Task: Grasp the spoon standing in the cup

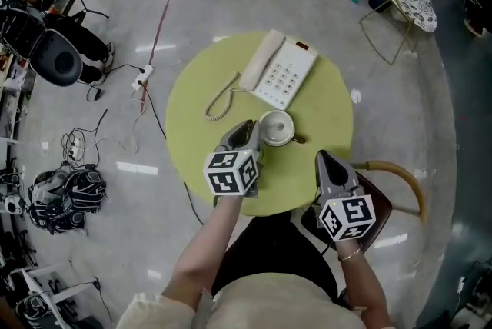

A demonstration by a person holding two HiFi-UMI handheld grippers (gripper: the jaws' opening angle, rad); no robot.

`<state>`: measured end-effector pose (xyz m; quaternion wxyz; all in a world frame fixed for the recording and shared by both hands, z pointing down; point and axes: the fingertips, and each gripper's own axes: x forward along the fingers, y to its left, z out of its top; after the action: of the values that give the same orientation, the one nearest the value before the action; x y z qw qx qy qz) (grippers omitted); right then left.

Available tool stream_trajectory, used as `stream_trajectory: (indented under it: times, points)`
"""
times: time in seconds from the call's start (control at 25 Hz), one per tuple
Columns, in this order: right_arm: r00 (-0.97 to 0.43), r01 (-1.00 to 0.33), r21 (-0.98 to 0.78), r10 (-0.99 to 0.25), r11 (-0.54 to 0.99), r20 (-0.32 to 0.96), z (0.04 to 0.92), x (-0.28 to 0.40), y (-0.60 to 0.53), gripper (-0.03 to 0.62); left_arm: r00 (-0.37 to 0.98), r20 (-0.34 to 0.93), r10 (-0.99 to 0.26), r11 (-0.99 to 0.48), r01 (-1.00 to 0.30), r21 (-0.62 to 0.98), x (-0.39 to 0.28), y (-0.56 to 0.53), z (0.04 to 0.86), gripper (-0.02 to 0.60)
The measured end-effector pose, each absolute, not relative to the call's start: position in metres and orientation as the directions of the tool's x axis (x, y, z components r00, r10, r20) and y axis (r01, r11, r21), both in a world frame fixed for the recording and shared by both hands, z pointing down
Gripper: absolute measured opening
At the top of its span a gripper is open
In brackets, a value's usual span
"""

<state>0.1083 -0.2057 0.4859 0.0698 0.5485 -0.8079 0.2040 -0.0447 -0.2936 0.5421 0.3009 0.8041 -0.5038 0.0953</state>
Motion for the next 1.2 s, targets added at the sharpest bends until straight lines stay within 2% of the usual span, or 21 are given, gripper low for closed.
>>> stream_trajectory:
  times: [1.2]
  points:
    - [-0.418, -0.904, -0.215, -0.872, 0.370, 0.256, 0.450, 0.092, -0.186, 0.000, 0.481, 0.268, -0.835, -0.390, -0.860, 0.329, -0.069, -0.258, 0.440, 0.057]
